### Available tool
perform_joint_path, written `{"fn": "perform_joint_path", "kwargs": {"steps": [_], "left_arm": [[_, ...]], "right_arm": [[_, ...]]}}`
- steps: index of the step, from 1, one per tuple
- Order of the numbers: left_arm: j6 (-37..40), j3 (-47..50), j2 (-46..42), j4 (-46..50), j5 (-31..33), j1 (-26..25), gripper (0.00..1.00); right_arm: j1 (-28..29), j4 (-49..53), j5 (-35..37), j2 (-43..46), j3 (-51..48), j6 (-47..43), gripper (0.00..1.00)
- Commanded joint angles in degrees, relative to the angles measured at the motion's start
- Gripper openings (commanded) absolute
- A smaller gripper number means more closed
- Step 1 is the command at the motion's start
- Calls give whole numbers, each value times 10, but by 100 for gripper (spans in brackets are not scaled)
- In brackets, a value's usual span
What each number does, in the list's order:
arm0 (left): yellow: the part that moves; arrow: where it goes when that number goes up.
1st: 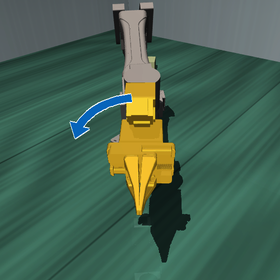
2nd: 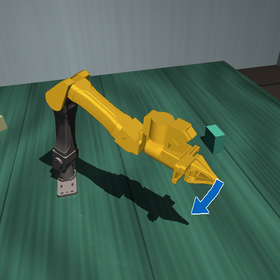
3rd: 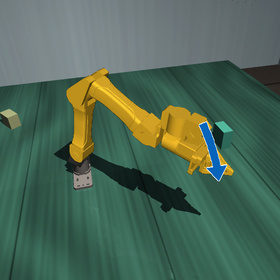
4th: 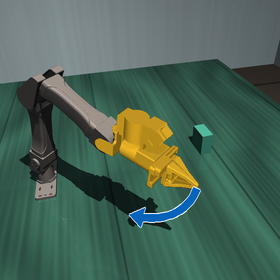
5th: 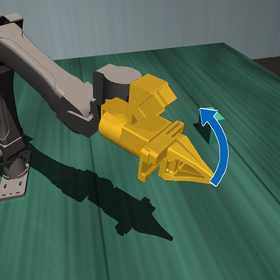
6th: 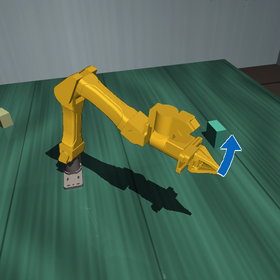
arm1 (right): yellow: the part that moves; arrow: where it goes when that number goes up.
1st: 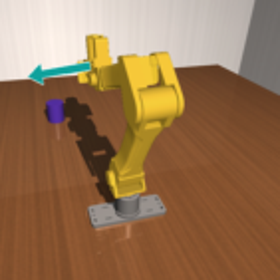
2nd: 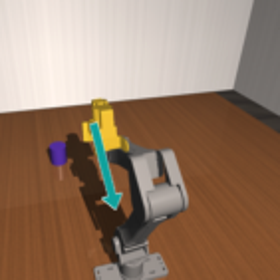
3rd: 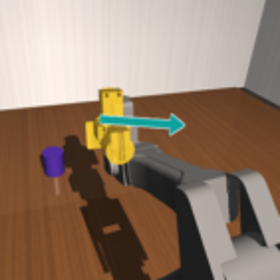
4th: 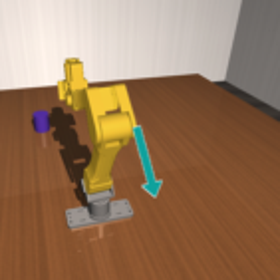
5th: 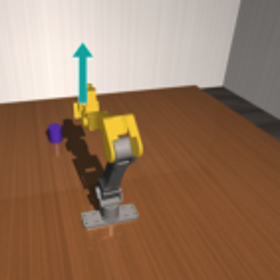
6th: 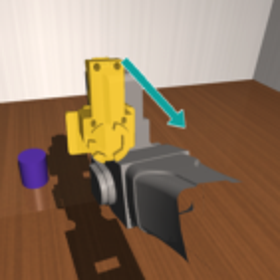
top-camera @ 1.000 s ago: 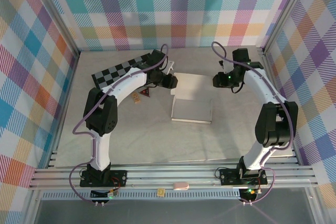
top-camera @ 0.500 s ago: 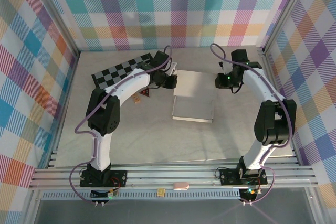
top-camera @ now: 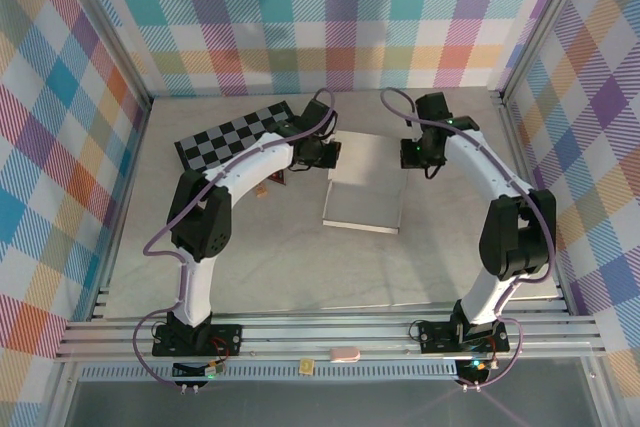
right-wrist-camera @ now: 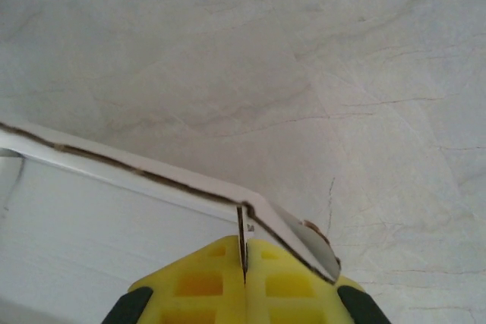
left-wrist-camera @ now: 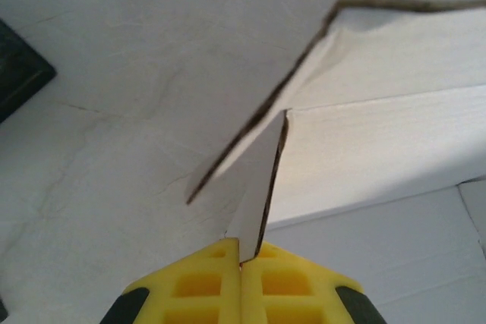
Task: Fold the paper box
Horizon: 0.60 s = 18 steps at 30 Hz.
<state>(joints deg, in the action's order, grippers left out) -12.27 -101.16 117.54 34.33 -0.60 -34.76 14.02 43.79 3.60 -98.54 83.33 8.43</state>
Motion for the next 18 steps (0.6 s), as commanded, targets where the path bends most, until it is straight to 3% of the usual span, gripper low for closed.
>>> {"fn": "perform_joint_path", "kwargs": {"steps": [1,7,18], "left_arm": [[-50,-32,-7,8,64,-2,0],[-67,-51,1,-8,83,8,0],[-76,73,-30,-176,55,44,0]], "right_arm": [[19,12,61,-7,38,119,0],[57,-80,73,-12,40,218,0],[79,-226,98,-35,-13,232,0]]}}
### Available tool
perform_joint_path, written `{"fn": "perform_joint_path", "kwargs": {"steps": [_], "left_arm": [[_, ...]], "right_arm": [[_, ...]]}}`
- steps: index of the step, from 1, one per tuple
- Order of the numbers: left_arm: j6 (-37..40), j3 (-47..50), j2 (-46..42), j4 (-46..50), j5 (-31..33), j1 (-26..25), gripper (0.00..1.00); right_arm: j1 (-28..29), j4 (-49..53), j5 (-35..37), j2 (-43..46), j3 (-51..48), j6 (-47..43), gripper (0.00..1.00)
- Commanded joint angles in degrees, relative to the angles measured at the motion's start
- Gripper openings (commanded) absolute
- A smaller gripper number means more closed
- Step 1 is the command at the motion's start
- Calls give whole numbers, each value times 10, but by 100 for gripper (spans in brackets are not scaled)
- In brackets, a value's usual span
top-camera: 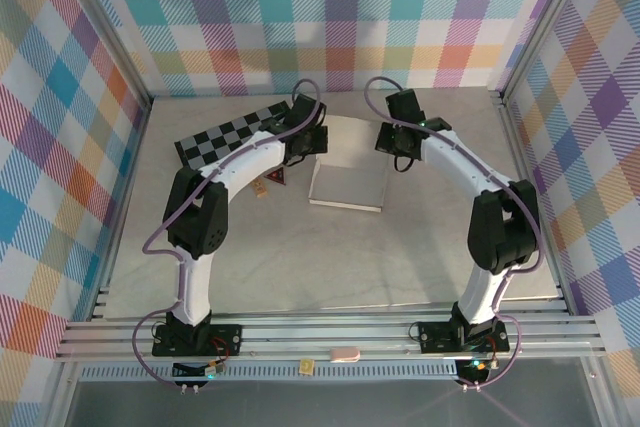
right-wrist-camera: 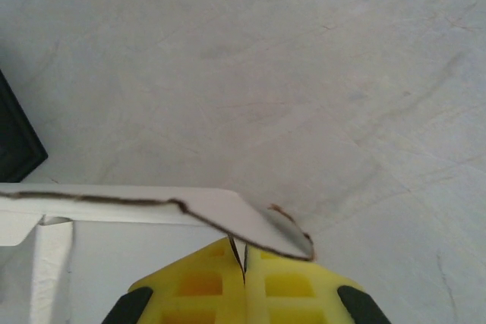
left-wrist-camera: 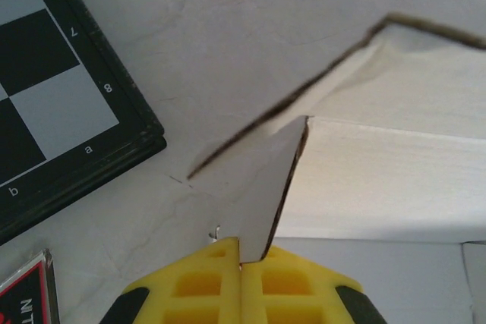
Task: Fold the paper box
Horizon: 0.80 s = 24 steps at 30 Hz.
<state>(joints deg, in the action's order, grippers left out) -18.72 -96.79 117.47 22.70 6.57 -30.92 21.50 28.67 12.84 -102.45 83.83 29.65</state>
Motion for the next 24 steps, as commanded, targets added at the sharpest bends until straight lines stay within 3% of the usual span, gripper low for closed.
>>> {"fn": "perform_joint_path", "kwargs": {"steps": [1,10,24], "left_arm": [[-13,48,-36,-90,-20,6,0],[-35,226,-111,-316,-53,6,0],[-81,330,-154,-401,-96,1,0]], "right_arm": [[7,-92,8,8,-29,17,0],[24,-227,4,69,-159,17,0],[46,-240,26,111,-236,13,0]]}}
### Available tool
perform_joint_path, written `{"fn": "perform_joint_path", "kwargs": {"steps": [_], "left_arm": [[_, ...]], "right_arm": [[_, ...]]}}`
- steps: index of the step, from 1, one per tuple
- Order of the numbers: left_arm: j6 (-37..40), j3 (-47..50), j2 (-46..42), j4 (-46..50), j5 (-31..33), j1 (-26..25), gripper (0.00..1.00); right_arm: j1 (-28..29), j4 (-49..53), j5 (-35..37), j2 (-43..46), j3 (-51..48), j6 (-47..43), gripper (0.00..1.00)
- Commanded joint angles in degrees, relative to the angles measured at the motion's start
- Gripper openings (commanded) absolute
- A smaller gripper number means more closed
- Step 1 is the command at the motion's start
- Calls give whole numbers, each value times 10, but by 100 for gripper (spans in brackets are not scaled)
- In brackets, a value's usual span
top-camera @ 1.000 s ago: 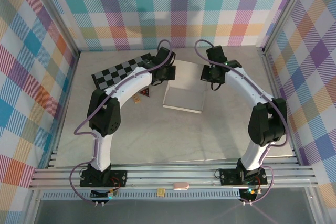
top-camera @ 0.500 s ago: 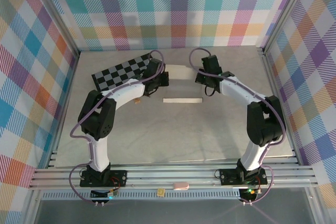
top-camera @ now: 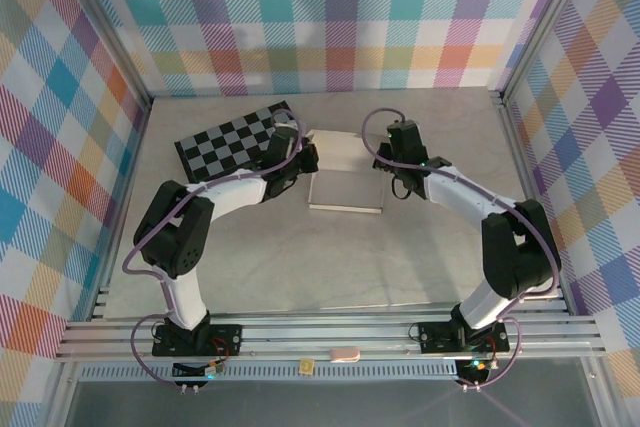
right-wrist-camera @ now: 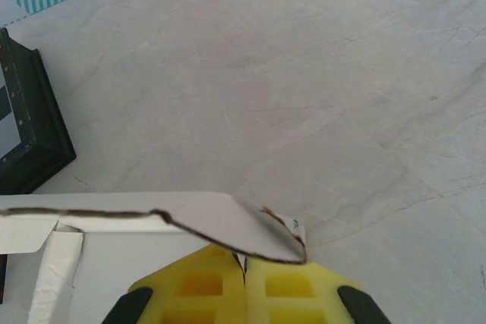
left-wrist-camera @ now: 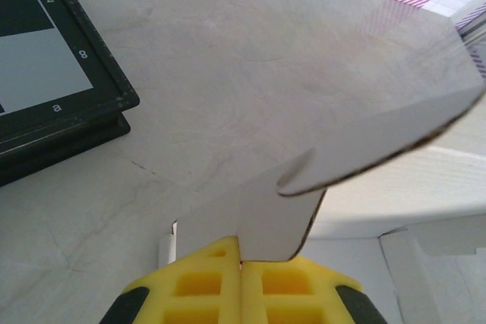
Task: Fold the paper box
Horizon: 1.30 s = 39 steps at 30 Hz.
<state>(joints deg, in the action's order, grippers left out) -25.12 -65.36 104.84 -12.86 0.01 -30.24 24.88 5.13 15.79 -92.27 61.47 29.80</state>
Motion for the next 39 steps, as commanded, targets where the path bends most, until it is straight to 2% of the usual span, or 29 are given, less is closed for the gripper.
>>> {"fn": "perform_joint_path", "kwargs": {"steps": [1,7,15,27,30,35,37,39], "left_arm": [[-19,23,-29,-54,-35,-8,0],[-45,62,-35,-78,-30,-17,0],[-72,79,-41,-98,12,-45,0],[-56,175,-23,-257,34,-60,0],[-47,167,-17,-242,40,-62,0],[-34,147,-13,-179,71,-68,0],[-29,142,-13,-157,84,-69,0],[-26,142,-14,-146,93,-71,0]], "right_arm": [[16,-8,2,11,-17,10,0],[25,-36,13,23,-54,4,0],[37,-46,22,38,-87,20,0],[40,-86,26,52,-134,-39,0],[40,-78,28,54,-131,-53,0],[40,-29,48,56,-126,-24,0],[40,-5,49,65,-121,-9,4],[40,20,52,74,-114,9,13]]}}
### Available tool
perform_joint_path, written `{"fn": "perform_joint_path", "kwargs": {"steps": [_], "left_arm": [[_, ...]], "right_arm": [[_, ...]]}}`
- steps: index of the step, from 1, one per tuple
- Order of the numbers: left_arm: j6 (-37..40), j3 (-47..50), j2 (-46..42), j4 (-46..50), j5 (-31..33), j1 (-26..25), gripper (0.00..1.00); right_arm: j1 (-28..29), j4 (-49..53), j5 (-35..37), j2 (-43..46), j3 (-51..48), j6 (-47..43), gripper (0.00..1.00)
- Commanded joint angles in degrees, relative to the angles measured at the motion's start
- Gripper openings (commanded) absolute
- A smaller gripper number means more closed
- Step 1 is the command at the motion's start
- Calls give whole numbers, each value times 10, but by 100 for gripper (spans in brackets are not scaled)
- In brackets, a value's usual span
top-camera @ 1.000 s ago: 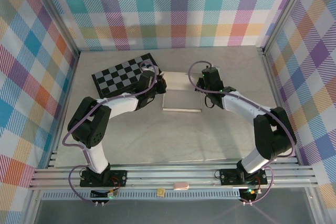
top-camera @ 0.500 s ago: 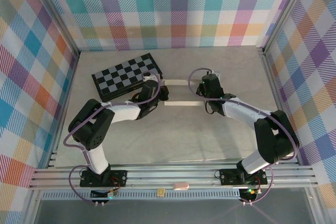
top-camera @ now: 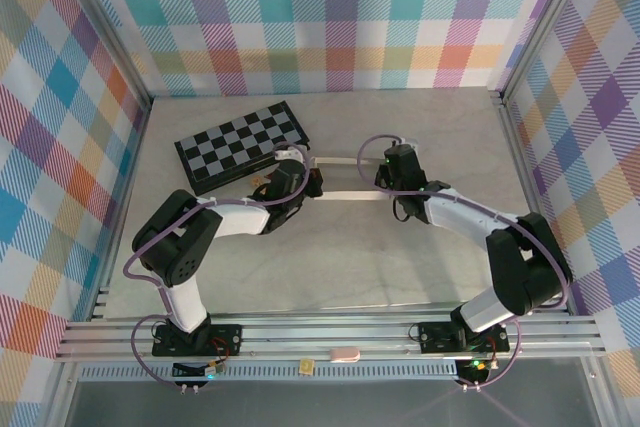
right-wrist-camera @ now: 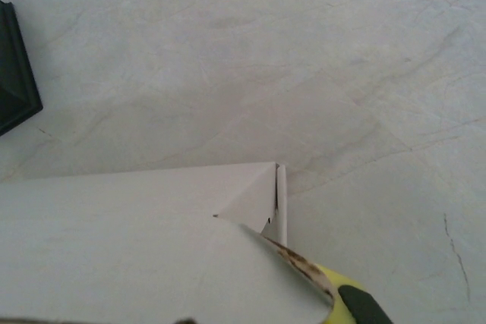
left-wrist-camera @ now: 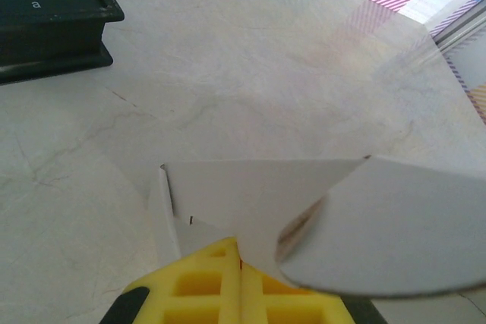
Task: Fold the paper box
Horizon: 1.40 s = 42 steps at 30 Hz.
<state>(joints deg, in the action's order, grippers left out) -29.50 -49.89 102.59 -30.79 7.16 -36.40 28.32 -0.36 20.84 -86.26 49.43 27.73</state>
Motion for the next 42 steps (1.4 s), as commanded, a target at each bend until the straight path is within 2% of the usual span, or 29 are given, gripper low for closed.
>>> {"fn": "perform_joint_path", "kwargs": {"steps": [1,4,8,13,17,21,22,26,30,36,38,42], "left_arm": [[20,-13,9,37,23,-10,0],[27,-22,9,61,31,-13,0],[29,-20,12,65,44,-19,0],[29,-18,13,66,54,-24,0],[30,-19,13,65,57,-26,0],[31,-22,-7,80,57,-27,0],[32,-27,-18,93,55,-27,0],[44,-59,-69,168,43,-28,29],[74,-110,-114,289,33,-26,47],[175,-233,-81,457,-15,5,51],[212,-271,-57,503,-33,19,51],[267,-339,-12,571,-30,38,50]], "right_arm": [[6,97,3,18,17,42,19],[5,157,1,33,45,84,34],[6,208,-18,67,58,166,49],[6,249,-61,123,53,259,53],[6,265,-43,169,61,273,53],[-5,275,18,162,121,160,54],[-27,279,-4,151,136,118,54],[-116,294,-143,118,169,-20,53],[-162,336,-232,86,199,-128,52],[-166,357,-297,28,219,-249,51],[-167,366,-296,3,235,-279,51],[-168,393,-289,-57,283,-325,50]]}}
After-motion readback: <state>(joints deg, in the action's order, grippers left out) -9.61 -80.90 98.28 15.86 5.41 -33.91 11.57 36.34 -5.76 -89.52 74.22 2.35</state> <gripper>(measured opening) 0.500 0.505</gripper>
